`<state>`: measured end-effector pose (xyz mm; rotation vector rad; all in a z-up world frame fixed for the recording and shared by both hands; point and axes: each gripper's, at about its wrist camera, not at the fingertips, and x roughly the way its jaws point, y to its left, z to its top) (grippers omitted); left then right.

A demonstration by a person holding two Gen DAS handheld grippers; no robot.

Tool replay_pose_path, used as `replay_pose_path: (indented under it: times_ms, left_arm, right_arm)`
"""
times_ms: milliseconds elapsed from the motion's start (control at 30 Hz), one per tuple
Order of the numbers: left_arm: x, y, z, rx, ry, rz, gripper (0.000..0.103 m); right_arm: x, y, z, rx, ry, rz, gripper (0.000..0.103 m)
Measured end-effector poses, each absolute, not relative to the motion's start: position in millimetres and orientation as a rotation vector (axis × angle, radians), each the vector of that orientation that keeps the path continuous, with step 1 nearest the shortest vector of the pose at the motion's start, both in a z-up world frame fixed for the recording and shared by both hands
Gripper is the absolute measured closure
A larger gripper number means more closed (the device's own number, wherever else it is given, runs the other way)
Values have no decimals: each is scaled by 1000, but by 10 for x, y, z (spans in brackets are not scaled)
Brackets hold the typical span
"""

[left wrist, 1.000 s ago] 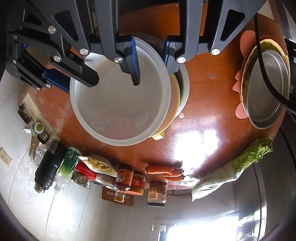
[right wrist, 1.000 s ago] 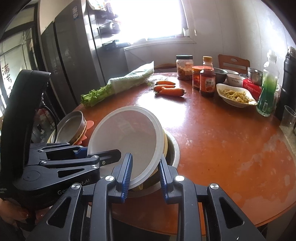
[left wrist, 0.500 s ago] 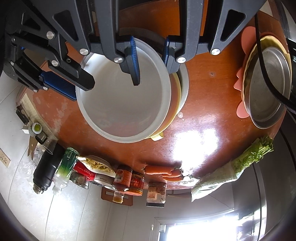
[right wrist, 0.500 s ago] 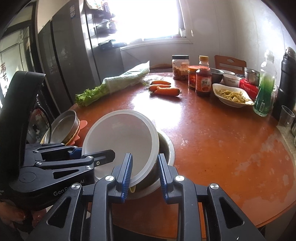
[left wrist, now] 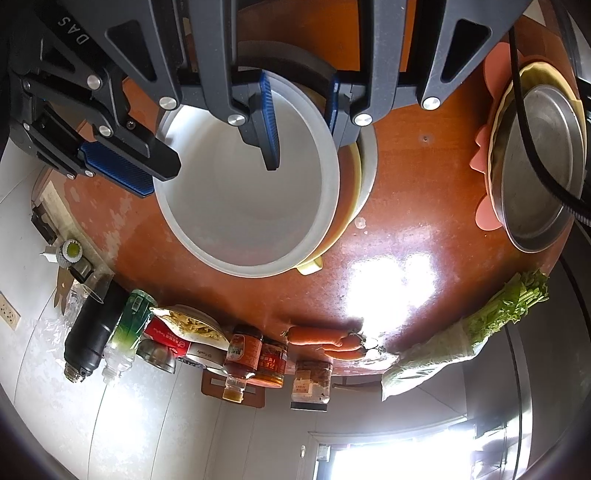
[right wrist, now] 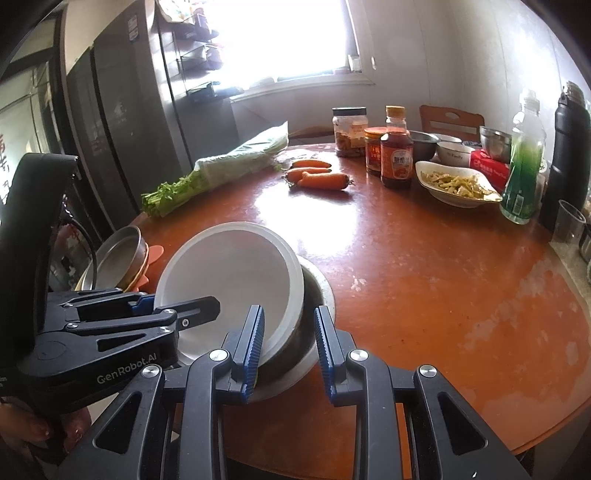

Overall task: Organize plates and bowls
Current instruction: 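Lower the white bowl into the yellow bowl with the left gripper, then open the left gripper and regrip the rims of the nested bowls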

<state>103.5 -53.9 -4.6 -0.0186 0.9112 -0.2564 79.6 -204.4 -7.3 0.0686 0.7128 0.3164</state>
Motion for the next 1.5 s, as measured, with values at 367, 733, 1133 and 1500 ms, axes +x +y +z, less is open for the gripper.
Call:
replay_pose_path:
  times_ms: [367, 733, 1133, 1500]
  left_arm:
    - [1052, -523, -27, -43, 889, -281, 68]
    - [951, -401, 171, -61, 819, -283, 42]
    - [1086, -288, -41, -73, 880, -250, 39]
    - [1240, -330, -277, -91, 938, -257, 39]
  right_arm:
    - [842, -2070, -88, 104, 722, 322, 65]
    - [892, -2048, -116, 111, 750, 311, 56]
    - [967, -2069, -223, 140, 786, 308, 50]
    - [1074, -2056, -389, 153, 833, 341, 50]
